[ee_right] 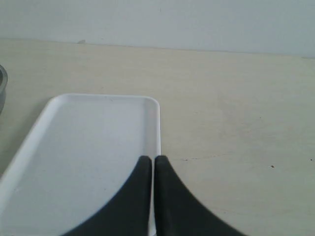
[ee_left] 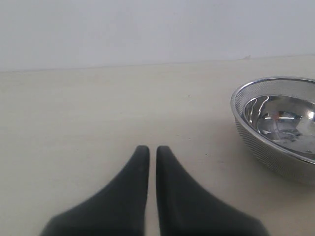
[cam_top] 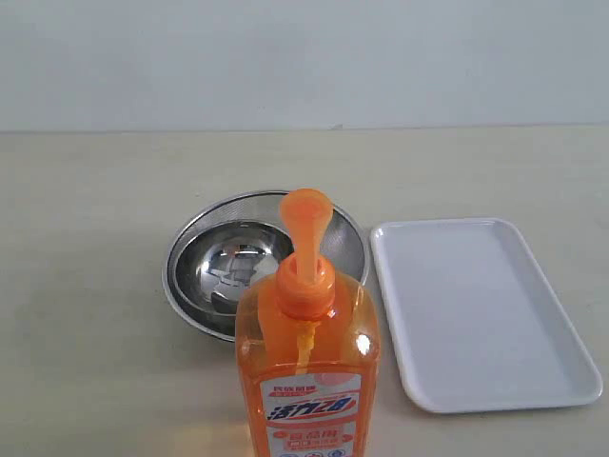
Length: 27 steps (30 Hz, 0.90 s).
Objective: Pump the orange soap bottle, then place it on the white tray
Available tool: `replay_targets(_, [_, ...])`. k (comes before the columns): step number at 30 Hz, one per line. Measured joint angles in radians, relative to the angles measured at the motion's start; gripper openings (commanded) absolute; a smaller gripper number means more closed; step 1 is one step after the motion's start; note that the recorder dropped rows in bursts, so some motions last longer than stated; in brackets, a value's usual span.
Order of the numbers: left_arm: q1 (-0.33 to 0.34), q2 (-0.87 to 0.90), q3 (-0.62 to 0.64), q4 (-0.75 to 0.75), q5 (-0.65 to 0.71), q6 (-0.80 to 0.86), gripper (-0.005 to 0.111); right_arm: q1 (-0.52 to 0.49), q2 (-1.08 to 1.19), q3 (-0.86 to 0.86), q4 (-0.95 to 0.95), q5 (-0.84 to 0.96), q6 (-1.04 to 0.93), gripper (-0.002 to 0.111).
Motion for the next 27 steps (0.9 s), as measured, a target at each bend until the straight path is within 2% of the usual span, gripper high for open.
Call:
replay_targets(20, [0.0,0.0,0.0,0.0,-0.004,0.039,0.005,0.0,0.0,0.0,0.0,0.0,0.0,0.0])
replay_targets(27, [0.0,0.0,0.0,0.0,-0.147,0.039,0.005,0.0,0.0,0.0,0.0,0.0,0.0,0.0])
